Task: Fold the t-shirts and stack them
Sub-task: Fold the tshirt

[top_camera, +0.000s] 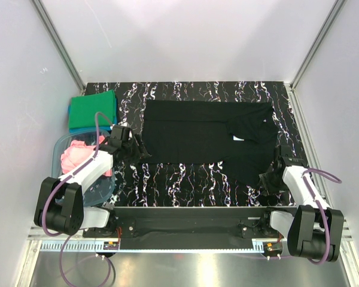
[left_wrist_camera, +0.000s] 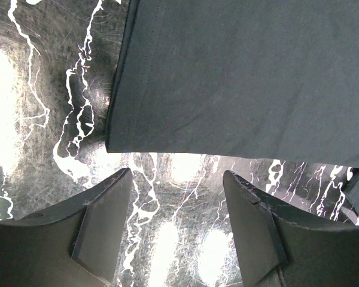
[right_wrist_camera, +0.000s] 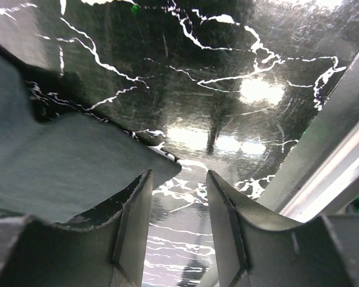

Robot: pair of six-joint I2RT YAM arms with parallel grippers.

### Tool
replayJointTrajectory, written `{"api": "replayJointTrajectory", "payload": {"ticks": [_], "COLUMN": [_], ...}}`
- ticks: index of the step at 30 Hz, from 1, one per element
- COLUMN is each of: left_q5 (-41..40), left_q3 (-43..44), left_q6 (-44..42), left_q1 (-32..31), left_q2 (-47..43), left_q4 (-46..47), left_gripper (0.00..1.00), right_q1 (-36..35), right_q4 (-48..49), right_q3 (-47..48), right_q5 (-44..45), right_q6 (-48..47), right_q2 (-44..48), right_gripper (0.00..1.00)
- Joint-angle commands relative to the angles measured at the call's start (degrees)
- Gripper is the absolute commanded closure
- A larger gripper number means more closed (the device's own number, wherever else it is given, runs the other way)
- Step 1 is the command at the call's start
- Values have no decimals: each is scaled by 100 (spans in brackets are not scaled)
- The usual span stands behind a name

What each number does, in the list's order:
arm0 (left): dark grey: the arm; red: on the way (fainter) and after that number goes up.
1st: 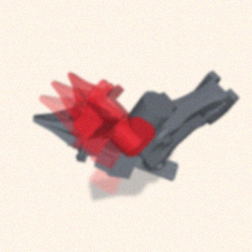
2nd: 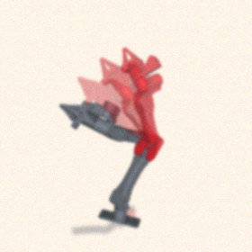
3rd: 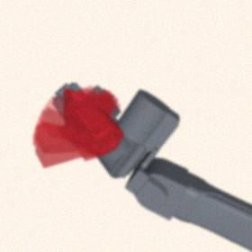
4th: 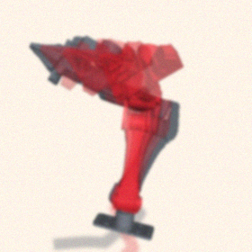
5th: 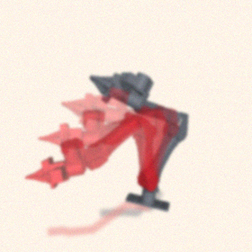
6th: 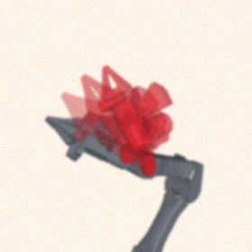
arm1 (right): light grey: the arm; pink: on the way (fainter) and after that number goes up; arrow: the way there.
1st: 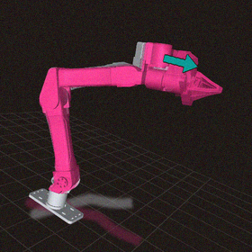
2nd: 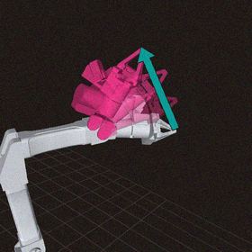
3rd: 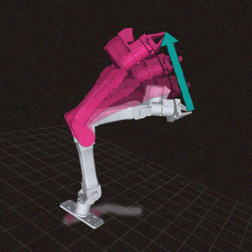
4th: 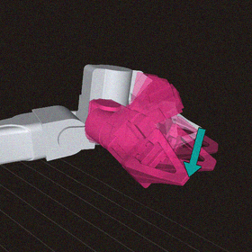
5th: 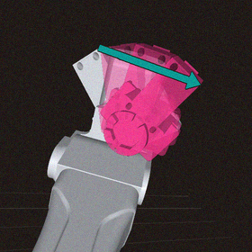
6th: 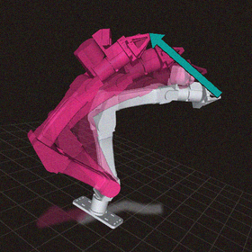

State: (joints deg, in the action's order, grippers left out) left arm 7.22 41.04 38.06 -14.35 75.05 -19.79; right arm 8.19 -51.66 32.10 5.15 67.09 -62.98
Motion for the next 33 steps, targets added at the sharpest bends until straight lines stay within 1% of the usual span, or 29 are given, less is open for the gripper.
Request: {"api": "replayJointTrajectory", "payload": {"ticks": [1, 6, 11, 16, 19, 25, 30, 33], "left_q5": [-116, -90, -72, 59, 130, 270, 420, 490], "left_q3": [265, 291, 317, 370, 423, 458, 519, 546], "left_q6": [78, 131, 166, 184, 158, 166, 228, 254], "left_q1": [2, 2, 2, 2, 2, 2, 2, 2], "left_q2": [-219, -236, -210, -78, -34, 63, 229, 274], "left_q4": [151, 169, 204, 291, 292, 414, 529, 599], "left_gripper": [32, 32, 32, 32, 32, 32, 32, 32], "right_q1": [-45, -45, -89, -107, -115, -124, -151, -159], "right_q4": [77, 226, 148, -2, -143, -265, -240, -213], "right_q3": [-19, 25, 25, -45, -116, -160, -160, -72], "right_q5": [417, 268, 267, 197, 320, 390, 434, 426], "right_q6": [410, 436, 568, 1138, 1464, 1807, 1869, 1773], "right_q2": [128, -3, -39, 31, 233, 400, 383, 164], "right_gripper": [52, 53, 55, 55, 54, 54, 55, 55]}}
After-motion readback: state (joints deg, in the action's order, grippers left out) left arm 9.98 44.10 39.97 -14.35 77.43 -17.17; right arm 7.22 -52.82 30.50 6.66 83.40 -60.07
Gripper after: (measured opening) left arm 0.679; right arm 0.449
